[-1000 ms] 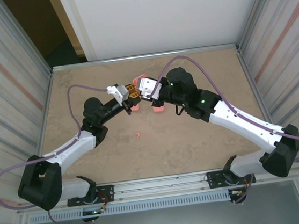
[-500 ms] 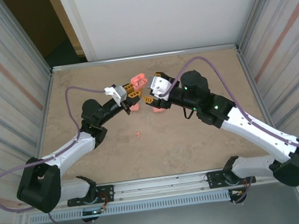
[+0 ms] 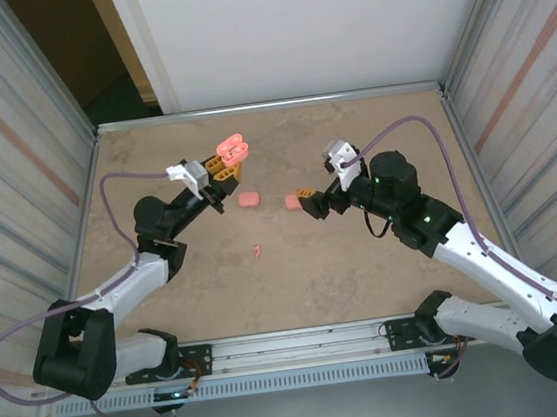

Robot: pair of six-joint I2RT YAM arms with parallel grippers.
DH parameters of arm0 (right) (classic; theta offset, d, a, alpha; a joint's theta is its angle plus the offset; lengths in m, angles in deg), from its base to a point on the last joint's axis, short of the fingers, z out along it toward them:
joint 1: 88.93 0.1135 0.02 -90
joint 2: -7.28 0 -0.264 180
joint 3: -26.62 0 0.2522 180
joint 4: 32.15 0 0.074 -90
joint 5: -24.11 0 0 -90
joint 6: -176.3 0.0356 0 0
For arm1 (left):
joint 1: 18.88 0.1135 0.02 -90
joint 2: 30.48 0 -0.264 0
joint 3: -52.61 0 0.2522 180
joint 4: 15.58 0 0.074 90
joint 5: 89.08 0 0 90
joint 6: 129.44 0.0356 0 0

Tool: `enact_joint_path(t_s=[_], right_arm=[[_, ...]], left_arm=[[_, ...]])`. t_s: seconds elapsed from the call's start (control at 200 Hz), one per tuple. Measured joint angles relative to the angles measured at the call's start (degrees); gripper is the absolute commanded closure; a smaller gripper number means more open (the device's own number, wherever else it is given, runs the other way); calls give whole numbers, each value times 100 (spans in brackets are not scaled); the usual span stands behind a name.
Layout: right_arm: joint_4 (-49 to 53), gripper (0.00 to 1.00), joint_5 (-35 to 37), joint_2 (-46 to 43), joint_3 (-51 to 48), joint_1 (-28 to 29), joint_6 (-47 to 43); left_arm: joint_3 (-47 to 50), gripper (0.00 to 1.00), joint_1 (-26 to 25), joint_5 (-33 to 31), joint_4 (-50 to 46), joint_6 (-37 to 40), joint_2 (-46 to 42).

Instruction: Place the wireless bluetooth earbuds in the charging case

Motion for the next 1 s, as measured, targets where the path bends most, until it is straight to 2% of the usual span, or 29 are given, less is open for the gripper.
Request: enact_joint_path(t_s=[0.205,0.356,0.531,0.807,1.002], right_arm=[[33,0,-289,-37,-564,-529,881],[24,7,-868,66,-745,-702,1163],[-15,20,-1429,645,-745,-704,1344],[-146,26,-1740,1370,-734,-643,1585],[-155,27,-1764,1956,-546,-328,1578]], left_arm=[[131,100,149,35,114,-160,-343],[199,100,201,109,111,-221,-542],[223,100,229,186,109,-264,-807],[223,100,229,321,111,-313,-1126],[223,100,229,341,109,-328,-1169]])
